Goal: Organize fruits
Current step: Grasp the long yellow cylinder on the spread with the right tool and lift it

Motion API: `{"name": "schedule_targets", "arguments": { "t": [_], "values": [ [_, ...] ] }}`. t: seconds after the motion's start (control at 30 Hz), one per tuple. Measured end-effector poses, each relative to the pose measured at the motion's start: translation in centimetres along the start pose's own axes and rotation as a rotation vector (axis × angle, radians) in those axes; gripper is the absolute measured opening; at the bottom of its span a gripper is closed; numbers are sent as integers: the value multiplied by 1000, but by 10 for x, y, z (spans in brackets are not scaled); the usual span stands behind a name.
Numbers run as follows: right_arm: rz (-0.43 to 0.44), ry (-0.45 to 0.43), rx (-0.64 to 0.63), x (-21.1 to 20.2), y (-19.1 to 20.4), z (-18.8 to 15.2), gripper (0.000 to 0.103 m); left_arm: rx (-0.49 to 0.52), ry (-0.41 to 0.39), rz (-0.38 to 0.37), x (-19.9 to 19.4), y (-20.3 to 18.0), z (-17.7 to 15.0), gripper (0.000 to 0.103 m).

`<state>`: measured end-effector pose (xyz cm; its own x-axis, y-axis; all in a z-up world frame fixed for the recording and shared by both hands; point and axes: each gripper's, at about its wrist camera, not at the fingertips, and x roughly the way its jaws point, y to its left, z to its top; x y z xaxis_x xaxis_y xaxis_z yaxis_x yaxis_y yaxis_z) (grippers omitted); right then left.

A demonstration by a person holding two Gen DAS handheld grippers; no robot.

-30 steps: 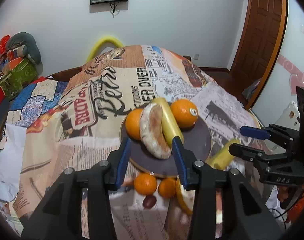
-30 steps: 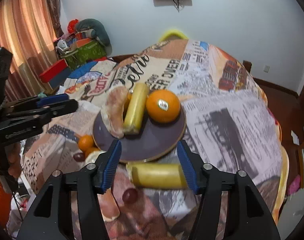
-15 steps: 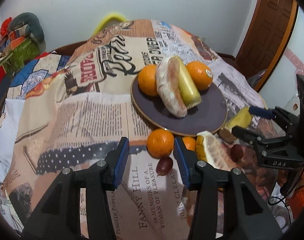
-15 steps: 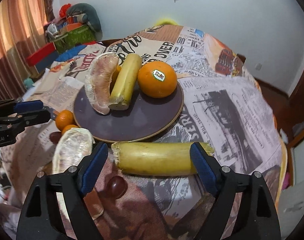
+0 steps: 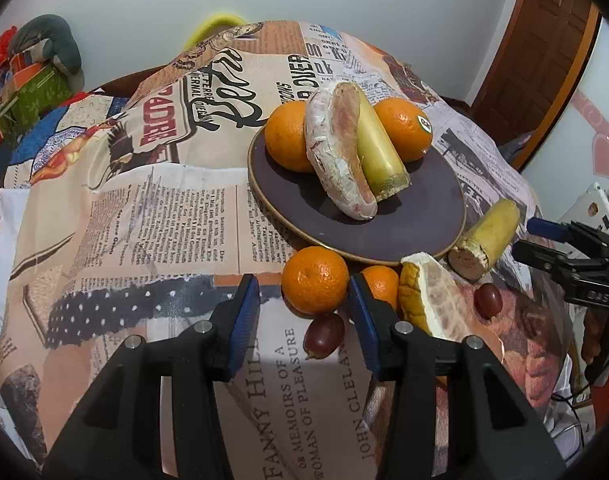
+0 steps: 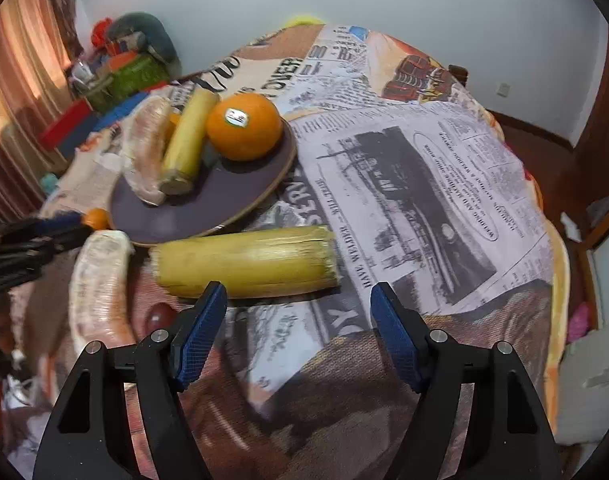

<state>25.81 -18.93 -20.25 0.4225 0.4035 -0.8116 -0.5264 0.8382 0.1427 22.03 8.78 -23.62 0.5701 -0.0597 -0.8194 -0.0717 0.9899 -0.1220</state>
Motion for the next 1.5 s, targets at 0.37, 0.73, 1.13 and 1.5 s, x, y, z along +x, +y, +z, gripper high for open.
{"name": "schedule_targets", "arguments": {
  "t": [0.37,0.73,1.13,1.5],
  "values": [
    [-70,-56,-104,22,59,19,103,11,-2,-12,1,3,-2,46],
    [-118,-40,-165,22,48,14,103,-15,4,-45,5,7,-1,46],
    [-40,10,35,-4,-11,-8,90,-73,7,-105,9,13,2,35],
    [-24,-55,216,-5,-34,16,83,-52,-53,-41,-10,10,4,35]
  ]
}}
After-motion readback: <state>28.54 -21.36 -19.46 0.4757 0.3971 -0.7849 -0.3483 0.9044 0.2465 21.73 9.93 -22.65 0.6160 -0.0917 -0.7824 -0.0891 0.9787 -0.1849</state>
